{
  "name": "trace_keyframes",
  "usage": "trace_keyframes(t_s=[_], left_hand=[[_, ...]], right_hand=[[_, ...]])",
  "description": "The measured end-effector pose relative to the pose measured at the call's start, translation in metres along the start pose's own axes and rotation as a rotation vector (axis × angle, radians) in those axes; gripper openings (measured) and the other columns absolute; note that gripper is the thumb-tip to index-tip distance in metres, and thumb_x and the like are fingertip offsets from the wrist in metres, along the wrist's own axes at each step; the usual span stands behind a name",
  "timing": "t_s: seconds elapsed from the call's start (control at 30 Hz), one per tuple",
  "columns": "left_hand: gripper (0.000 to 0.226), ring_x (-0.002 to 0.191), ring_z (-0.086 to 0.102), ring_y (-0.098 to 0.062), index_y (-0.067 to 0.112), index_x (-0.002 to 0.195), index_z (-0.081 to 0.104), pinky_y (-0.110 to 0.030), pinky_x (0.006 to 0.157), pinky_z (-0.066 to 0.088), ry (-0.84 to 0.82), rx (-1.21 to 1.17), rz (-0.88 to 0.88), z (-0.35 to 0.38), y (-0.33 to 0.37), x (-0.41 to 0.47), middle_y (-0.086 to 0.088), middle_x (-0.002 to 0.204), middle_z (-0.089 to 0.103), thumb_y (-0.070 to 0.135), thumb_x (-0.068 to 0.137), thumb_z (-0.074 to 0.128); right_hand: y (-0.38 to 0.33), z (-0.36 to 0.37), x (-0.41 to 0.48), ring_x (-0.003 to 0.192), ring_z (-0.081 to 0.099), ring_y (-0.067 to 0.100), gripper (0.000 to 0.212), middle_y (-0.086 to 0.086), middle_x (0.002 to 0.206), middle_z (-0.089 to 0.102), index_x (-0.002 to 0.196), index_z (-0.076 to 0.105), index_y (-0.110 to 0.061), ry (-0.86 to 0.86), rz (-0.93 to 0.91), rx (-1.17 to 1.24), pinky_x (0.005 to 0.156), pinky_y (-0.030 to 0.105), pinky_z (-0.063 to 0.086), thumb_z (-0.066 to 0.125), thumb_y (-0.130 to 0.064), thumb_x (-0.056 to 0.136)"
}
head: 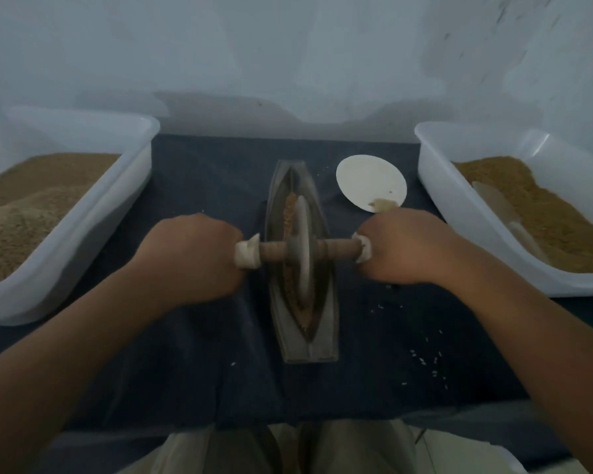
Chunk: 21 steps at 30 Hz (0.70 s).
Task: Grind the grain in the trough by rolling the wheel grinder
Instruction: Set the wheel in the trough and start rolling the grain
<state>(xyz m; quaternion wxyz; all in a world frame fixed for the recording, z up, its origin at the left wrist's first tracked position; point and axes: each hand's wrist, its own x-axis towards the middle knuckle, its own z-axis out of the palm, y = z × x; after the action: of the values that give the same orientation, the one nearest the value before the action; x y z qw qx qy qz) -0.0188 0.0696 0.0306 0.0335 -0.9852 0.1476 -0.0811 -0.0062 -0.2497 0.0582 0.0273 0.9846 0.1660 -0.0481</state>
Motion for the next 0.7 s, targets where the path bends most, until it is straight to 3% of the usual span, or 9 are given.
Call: trace_keyframes(t_s=[0.1, 0.2, 0.33, 0.47, 0.57, 0.7], left_hand=[[0.033, 0.065, 0.057, -0.022, 0.026, 0.068, 0.058, -0.031, 0.059, 0.043, -0.024, -0.012, -0.092, -0.001, 0.002, 0.046, 0.01, 0.071, 0.058, 0.056, 0.079, 0.048], [0.03, 0.077, 0.064, -0.025, 0.026, 0.077, 0.064, -0.036, 0.068, 0.051, -0.06, -0.075, -0.189, -0.003, -0.008, 0.087, 0.004, 0.085, 0.067, 0.055, 0.08, 0.057], [0.023, 0.076, 0.063, -0.022, 0.027, 0.078, 0.065, -0.034, 0.067, 0.049, -0.093, -0.133, -0.188, 0.001, -0.004, 0.074, 0.005, 0.084, 0.067, 0.049, 0.08, 0.059], [0.019, 0.063, 0.057, -0.01, 0.03, 0.07, 0.059, -0.029, 0.055, 0.042, -0.144, -0.164, -0.064, -0.001, -0.003, 0.008, 0.011, 0.069, 0.061, 0.047, 0.077, 0.058], [0.019, 0.055, 0.053, -0.005, 0.035, 0.07, 0.058, -0.025, 0.049, 0.035, -0.141, -0.221, -0.001, -0.008, -0.005, -0.02, 0.013, 0.06, 0.058, 0.053, 0.071, 0.052], [0.027, 0.057, 0.054, -0.01, 0.028, 0.066, 0.056, -0.026, 0.05, 0.035, -0.073, -0.126, -0.077, 0.003, -0.002, 0.01, 0.012, 0.063, 0.056, 0.052, 0.078, 0.051]], right_hand=[[0.0, 0.006, 0.041, 0.058, 0.053, 0.011, 0.024, -0.007, 0.064, 0.058, 0.068, 0.06, -0.028, 0.234, 0.083, -0.109, 0.051, 0.028, 0.034, 0.059, -0.044, 0.086], [-0.002, -0.003, 0.077, 0.06, 0.052, 0.018, 0.023, -0.004, 0.066, 0.056, 0.068, 0.06, -0.024, 0.382, 0.143, -0.154, 0.054, 0.028, 0.034, 0.056, -0.039, 0.085], [0.0, -0.014, 0.073, 0.065, 0.059, 0.021, 0.024, -0.004, 0.07, 0.059, 0.07, 0.056, -0.024, 0.298, 0.073, -0.116, 0.058, 0.032, 0.047, 0.057, -0.045, 0.082], [-0.002, -0.01, 0.018, 0.062, 0.061, 0.01, 0.026, -0.007, 0.066, 0.063, 0.069, 0.061, -0.031, 0.074, -0.043, -0.036, 0.057, 0.035, 0.051, 0.051, -0.051, 0.081], [-0.001, -0.008, -0.01, 0.048, 0.056, 0.004, 0.043, -0.01, 0.054, 0.06, 0.062, 0.059, -0.031, 0.095, -0.067, 0.015, 0.046, 0.028, 0.039, 0.034, -0.065, 0.068], [-0.001, 0.0, 0.018, 0.055, 0.053, 0.009, 0.033, -0.008, 0.06, 0.057, 0.064, 0.057, -0.03, 0.205, -0.018, -0.093, 0.049, 0.027, 0.032, 0.051, -0.055, 0.085]])
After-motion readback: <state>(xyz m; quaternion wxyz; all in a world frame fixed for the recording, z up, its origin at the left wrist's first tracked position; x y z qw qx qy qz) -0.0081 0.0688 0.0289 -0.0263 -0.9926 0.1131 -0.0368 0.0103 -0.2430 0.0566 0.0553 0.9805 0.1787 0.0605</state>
